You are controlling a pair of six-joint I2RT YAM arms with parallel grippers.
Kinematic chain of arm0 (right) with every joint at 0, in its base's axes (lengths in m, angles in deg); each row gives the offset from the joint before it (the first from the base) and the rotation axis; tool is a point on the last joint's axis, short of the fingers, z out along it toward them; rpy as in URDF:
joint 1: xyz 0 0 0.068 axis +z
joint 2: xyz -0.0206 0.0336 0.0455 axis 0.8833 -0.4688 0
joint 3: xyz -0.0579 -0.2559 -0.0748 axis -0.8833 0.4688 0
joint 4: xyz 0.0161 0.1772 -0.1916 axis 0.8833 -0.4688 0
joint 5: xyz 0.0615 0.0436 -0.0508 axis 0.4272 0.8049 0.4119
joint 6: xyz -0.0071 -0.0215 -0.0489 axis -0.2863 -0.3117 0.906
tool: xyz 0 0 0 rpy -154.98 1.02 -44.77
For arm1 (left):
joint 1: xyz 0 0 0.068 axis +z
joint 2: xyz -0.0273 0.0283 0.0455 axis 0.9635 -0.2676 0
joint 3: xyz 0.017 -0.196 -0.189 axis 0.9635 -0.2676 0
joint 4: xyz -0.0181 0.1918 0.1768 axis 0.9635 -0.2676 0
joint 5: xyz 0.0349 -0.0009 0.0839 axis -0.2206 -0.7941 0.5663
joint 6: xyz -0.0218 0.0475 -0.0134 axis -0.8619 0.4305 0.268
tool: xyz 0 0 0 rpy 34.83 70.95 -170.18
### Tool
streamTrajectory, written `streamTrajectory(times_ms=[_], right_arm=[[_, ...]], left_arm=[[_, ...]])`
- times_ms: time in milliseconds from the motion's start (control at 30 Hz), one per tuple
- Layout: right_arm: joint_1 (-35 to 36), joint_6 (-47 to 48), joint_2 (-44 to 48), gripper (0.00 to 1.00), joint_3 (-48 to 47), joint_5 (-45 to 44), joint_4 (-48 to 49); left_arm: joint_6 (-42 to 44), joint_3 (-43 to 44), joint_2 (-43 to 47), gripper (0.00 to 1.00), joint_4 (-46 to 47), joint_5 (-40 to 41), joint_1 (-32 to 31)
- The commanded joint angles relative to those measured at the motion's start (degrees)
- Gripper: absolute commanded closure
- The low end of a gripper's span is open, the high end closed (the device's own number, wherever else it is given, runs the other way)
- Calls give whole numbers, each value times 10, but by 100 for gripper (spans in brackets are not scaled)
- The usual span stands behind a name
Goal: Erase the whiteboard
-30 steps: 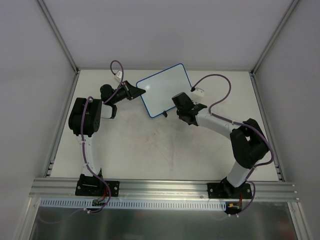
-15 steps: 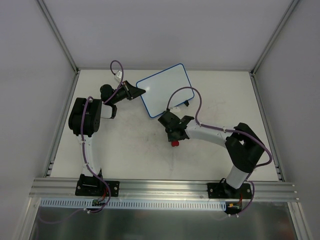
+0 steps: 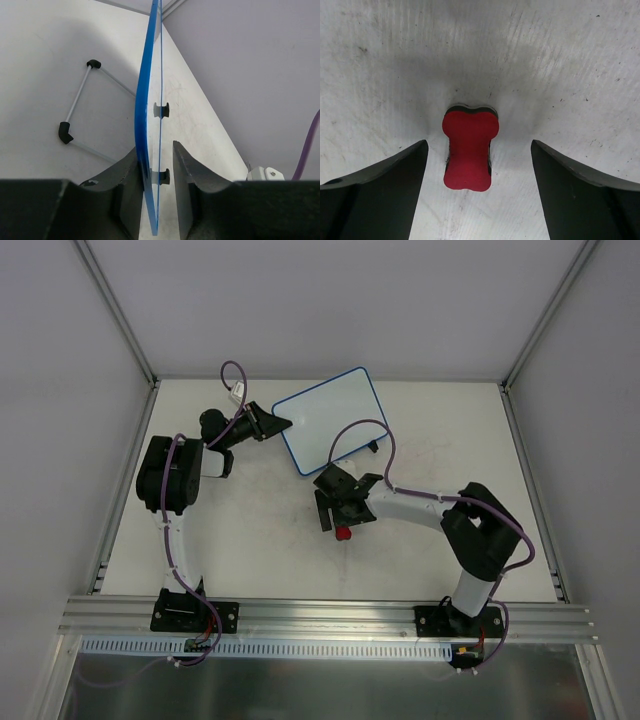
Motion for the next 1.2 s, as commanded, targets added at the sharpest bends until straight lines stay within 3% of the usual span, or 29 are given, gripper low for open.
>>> streamTrajectory(times_ms=[0, 233, 267, 500, 633, 767, 900, 933, 967, 1167], right_arm=[[5, 4, 20, 10, 4, -3, 9], [5, 7, 72, 10, 17, -12, 10], [5, 8, 88, 10, 23, -13, 13], [3, 28, 141, 9, 50, -56, 19], [1, 37, 212, 9, 87, -73, 55], [-3, 47, 291, 1, 138, -93, 85], [-20, 105, 358, 1, 160, -92, 92], [-25, 113, 377, 1, 170, -90, 110], [-29, 123, 398, 1, 197, -81, 125], [-128, 174, 512, 1, 240, 44, 159]], left_arm=[[7, -7, 40, 72, 136, -16, -2], [3, -14, 42, 54, 142, -10, 2], [3, -17, 43, 41, 143, -7, 3], [0, -53, 64, 1, 150, 12, 37], [-2, -126, 107, 1, 148, 67, 49], [13, -202, 173, 1, 107, 110, 73], [65, -269, 282, 1, -33, 167, 76], [76, -281, 338, 1, -145, 187, 76], [88, -286, 364, 1, -198, 228, 75], [169, -319, 561, 1, -417, 274, 74]])
